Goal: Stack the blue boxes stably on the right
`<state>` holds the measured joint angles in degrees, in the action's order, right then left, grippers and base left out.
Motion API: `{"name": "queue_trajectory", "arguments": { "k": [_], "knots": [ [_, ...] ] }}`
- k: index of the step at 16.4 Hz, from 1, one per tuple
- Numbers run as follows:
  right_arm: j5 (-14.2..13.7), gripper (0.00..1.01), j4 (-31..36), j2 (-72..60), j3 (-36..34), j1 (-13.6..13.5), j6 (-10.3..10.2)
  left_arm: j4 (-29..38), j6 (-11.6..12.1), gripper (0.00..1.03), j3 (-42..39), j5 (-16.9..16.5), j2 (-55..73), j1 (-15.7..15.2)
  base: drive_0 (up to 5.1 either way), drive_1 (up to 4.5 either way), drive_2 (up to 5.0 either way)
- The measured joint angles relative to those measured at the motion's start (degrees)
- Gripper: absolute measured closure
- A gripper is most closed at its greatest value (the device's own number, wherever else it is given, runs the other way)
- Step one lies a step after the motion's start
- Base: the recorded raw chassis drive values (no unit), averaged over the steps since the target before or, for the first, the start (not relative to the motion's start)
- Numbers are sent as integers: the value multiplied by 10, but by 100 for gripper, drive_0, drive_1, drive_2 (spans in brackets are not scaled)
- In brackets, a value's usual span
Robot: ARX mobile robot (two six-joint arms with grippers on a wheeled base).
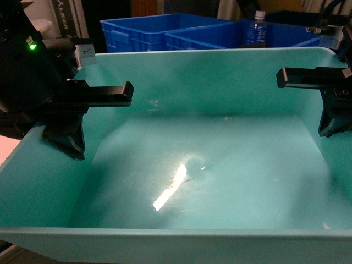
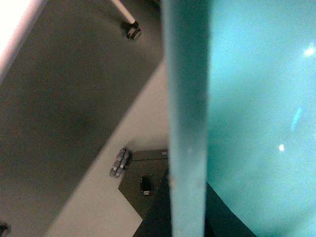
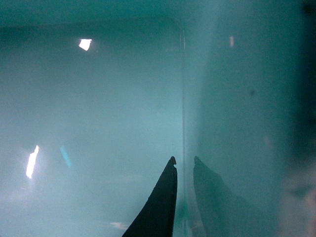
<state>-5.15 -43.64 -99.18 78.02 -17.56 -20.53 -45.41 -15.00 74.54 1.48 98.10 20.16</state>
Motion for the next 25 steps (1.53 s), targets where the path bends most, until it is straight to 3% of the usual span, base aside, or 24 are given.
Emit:
{"name": "queue_trajectory", "arguments": {
  "k": [15,19,25],
  "knots": [
    [1,93,1,-1,0,-2,0,0,0,101,0,0,0,-3,272,-383,-383],
    [2,93,0,-1,0,2,2,1,0,101,0,-2,1,0,-152,-152,-152],
    [2,93,0,-1,0,2,2,0,0,101,0,-2,0,1,-476,334,-337]
  ]
}}
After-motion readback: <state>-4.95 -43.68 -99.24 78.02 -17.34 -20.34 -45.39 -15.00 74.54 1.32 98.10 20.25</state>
